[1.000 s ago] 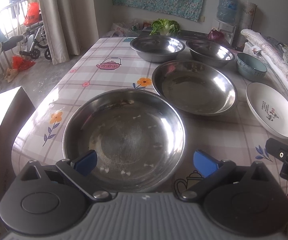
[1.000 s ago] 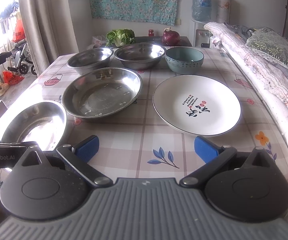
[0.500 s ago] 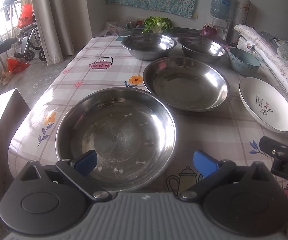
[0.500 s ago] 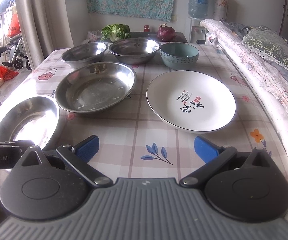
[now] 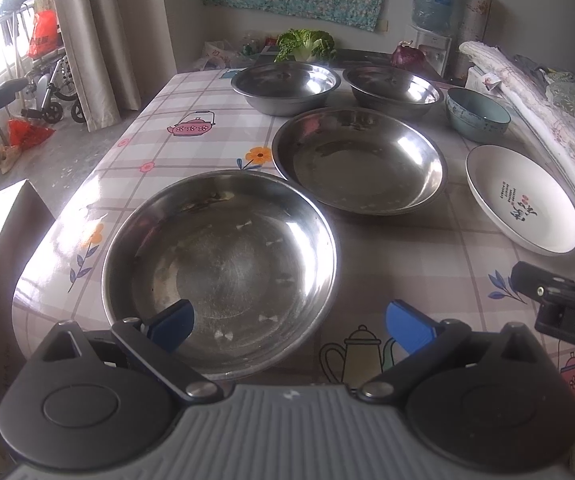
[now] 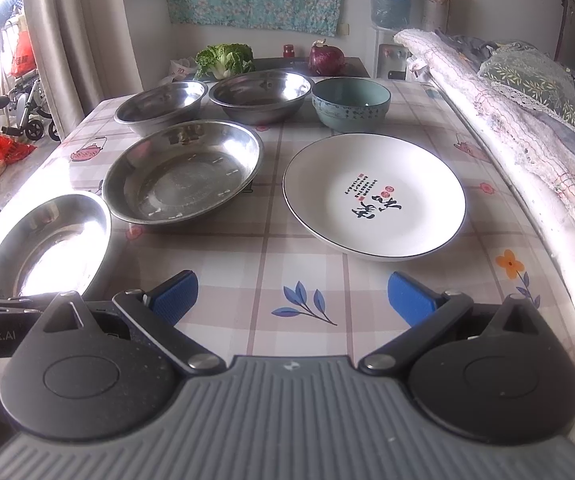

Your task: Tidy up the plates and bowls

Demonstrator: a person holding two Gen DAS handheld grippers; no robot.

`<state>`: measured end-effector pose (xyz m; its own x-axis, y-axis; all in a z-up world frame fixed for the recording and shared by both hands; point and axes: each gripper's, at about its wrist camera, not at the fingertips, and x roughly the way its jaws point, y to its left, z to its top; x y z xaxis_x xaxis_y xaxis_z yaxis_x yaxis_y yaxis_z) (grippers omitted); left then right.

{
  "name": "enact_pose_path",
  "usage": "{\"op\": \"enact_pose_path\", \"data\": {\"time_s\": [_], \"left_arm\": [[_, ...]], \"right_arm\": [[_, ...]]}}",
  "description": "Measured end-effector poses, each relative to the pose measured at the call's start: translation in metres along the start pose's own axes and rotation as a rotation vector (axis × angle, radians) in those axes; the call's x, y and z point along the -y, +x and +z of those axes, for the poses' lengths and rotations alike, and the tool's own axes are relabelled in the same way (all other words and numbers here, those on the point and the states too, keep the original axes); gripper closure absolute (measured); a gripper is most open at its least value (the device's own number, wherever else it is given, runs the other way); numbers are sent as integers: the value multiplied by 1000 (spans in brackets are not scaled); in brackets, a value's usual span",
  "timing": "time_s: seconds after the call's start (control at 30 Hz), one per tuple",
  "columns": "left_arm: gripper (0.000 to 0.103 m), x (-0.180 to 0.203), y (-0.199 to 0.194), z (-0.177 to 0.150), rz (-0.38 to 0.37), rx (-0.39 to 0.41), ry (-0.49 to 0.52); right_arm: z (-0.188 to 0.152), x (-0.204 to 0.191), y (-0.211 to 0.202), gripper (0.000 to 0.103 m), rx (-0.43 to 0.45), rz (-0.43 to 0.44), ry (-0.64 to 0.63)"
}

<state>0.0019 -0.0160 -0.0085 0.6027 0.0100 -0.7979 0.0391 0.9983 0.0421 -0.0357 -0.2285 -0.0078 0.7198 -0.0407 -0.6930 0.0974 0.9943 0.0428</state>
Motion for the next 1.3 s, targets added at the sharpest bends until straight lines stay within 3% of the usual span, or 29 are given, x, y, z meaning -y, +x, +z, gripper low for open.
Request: {"op": "enact_pose_path", "data": {"time_s": [1.3], "left_arm": [[0, 6, -7, 2, -3, 4, 12]], "right_arm": [[5, 1, -3, 1, 6, 6, 2]]}}
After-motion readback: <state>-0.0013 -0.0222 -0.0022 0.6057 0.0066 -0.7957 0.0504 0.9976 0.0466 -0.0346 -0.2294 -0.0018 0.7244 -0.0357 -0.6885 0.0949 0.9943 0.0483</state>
